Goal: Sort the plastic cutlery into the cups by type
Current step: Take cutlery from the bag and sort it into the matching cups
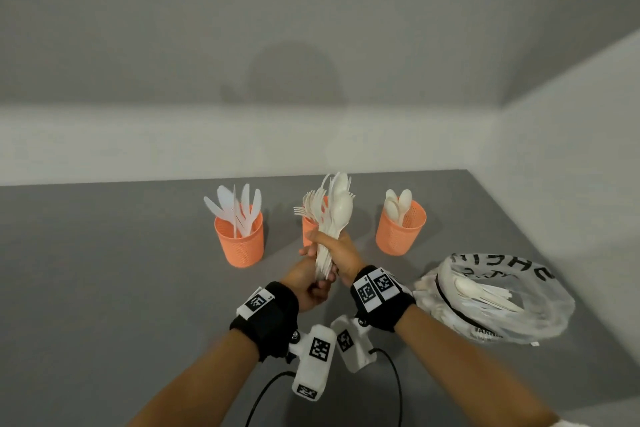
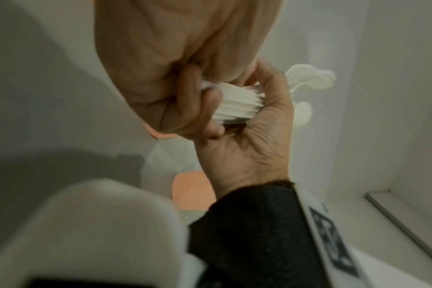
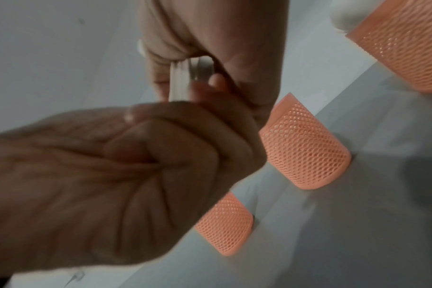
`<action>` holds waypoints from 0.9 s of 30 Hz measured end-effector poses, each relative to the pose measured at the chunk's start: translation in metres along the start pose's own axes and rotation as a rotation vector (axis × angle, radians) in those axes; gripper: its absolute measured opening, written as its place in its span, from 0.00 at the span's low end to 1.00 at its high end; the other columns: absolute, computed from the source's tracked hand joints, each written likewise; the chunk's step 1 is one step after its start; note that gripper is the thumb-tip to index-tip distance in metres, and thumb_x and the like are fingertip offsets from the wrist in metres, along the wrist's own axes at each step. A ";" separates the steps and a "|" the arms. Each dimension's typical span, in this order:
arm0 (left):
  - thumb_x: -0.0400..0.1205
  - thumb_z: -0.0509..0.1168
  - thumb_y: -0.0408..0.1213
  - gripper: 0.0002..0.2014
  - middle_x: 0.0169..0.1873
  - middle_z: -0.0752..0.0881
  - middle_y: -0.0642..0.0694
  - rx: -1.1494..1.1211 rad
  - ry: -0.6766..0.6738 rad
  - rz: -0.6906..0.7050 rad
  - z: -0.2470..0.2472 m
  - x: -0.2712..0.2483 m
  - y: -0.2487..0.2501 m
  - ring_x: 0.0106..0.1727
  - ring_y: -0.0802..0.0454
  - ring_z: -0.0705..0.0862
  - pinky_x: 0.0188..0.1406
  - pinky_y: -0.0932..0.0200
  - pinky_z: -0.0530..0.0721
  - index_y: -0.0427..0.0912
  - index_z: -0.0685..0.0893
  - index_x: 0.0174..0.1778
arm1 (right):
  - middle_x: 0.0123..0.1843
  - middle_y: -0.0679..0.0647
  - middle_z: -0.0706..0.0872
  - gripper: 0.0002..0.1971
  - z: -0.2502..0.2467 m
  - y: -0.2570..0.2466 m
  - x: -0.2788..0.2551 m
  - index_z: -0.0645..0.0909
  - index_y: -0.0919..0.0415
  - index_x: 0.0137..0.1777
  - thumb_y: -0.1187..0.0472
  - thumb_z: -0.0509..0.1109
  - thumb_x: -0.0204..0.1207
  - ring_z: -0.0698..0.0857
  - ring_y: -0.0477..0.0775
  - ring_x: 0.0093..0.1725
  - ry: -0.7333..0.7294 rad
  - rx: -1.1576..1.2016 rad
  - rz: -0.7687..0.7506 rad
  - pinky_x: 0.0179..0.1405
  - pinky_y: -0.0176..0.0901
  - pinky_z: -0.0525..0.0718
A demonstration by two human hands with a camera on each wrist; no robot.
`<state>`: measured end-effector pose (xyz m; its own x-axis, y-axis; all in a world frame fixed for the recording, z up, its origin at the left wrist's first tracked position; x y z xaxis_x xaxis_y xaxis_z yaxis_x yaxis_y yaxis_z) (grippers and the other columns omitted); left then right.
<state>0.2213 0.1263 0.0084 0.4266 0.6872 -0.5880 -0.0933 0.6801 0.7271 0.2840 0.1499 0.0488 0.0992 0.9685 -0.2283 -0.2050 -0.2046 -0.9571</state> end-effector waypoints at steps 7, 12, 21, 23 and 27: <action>0.65 0.57 0.34 0.18 0.37 0.82 0.46 0.138 -0.161 0.174 0.004 -0.011 0.016 0.40 0.51 0.81 0.39 0.59 0.76 0.44 0.76 0.51 | 0.18 0.46 0.79 0.13 -0.023 -0.002 0.009 0.77 0.60 0.29 0.61 0.69 0.76 0.81 0.45 0.22 0.222 -0.127 -0.061 0.32 0.36 0.81; 0.73 0.64 0.29 0.11 0.33 0.80 0.46 0.510 -0.075 0.282 0.015 -0.012 0.020 0.32 0.55 0.80 0.31 0.62 0.78 0.48 0.74 0.45 | 0.36 0.46 0.84 0.02 -0.008 0.005 0.010 0.81 0.57 0.45 0.64 0.70 0.74 0.83 0.43 0.40 0.022 -0.266 -0.051 0.45 0.32 0.80; 0.84 0.55 0.34 0.18 0.15 0.65 0.52 0.203 -0.213 0.097 0.021 -0.015 0.006 0.14 0.60 0.64 0.11 0.72 0.59 0.44 0.68 0.26 | 0.51 0.54 0.91 0.09 0.005 0.013 -0.013 0.81 0.57 0.45 0.53 0.64 0.73 0.88 0.51 0.54 -0.502 0.065 0.329 0.54 0.47 0.81; 0.82 0.55 0.32 0.20 0.14 0.67 0.51 0.168 -0.232 0.049 0.024 -0.015 0.001 0.14 0.59 0.65 0.12 0.70 0.62 0.44 0.72 0.22 | 0.51 0.57 0.91 0.06 0.011 0.013 -0.015 0.79 0.59 0.40 0.58 0.63 0.71 0.88 0.54 0.54 -0.540 0.138 0.347 0.59 0.47 0.80; 0.80 0.64 0.43 0.10 0.27 0.79 0.49 0.401 -0.164 0.041 0.014 -0.016 0.004 0.29 0.55 0.79 0.33 0.64 0.79 0.44 0.80 0.34 | 0.33 0.55 0.91 0.06 0.000 0.007 -0.002 0.76 0.61 0.45 0.70 0.59 0.76 0.90 0.50 0.38 -0.267 0.089 0.246 0.42 0.40 0.86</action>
<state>0.2273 0.1144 0.0254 0.5702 0.6401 -0.5150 0.2299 0.4775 0.8480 0.2822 0.1463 0.0422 -0.2189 0.8970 -0.3840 -0.2756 -0.4344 -0.8575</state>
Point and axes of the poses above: each hand's wrist, its own x-axis towards the middle knuckle, its own z-axis out of the palm, y = z × x, the point moved 7 cm from there along x, towards the middle knuckle
